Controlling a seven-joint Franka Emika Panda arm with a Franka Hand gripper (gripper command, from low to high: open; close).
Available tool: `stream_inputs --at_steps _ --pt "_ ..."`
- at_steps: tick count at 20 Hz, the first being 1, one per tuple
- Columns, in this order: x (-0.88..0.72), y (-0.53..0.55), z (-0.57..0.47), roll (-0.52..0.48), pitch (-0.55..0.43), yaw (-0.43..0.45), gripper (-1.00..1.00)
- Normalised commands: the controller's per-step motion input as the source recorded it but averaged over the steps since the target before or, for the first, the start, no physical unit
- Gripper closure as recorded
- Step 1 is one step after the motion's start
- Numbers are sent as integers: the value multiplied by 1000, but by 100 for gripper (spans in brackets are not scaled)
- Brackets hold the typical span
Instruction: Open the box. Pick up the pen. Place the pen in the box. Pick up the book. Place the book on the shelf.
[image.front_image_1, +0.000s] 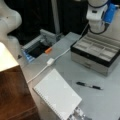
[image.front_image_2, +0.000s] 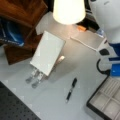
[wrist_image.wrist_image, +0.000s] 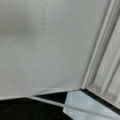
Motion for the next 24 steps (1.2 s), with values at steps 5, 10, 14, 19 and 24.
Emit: stream_inputs --at_steps 5,10,14,19,24 --pt "104 -408 92 -757 -48 221 -100" --pt "200 -369 84 -499 92 17 -100" --pt "291 -548 -115 -371 96 52 -100" --pt "234 -504 -177 -273 24 245 -100" --pt "111 -333 -201 -201 -97 362 -100"
